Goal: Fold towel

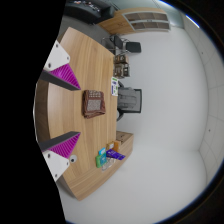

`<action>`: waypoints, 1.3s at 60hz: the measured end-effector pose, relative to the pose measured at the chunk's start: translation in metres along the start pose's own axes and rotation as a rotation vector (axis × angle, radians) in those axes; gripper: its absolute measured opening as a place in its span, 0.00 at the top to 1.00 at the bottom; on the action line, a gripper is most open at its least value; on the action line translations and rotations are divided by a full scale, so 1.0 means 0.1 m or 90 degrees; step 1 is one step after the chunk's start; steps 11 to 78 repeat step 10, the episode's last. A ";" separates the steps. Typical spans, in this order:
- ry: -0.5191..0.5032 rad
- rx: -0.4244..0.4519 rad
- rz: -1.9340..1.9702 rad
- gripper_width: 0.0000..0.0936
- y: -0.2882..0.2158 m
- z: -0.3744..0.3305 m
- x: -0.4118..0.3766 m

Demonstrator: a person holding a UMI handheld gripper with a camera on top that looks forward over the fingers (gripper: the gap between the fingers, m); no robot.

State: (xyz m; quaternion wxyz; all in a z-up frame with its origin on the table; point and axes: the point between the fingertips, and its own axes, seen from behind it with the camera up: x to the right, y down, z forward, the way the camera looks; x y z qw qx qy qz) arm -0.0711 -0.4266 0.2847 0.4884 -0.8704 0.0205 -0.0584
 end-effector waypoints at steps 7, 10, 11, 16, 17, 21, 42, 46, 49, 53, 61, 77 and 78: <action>-0.001 0.005 0.003 0.08 0.00 -0.06 -0.03; 0.002 0.005 0.001 0.08 0.01 -0.08 -0.02; 0.002 0.005 0.001 0.08 0.01 -0.08 -0.02; 0.002 0.005 0.001 0.08 0.01 -0.08 -0.02; 0.002 0.005 0.001 0.08 0.01 -0.08 -0.02; 0.002 0.005 0.001 0.08 0.01 -0.08 -0.02; 0.002 0.005 0.001 0.08 0.01 -0.08 -0.02; 0.002 0.005 0.001 0.08 0.01 -0.08 -0.02; 0.002 0.005 0.001 0.08 0.01 -0.08 -0.02; 0.002 0.005 0.001 0.08 0.01 -0.08 -0.02; 0.002 0.005 0.001 0.08 0.01 -0.08 -0.02; 0.002 0.005 0.001 0.08 0.01 -0.08 -0.02; 0.002 0.005 0.001 0.08 0.01 -0.08 -0.02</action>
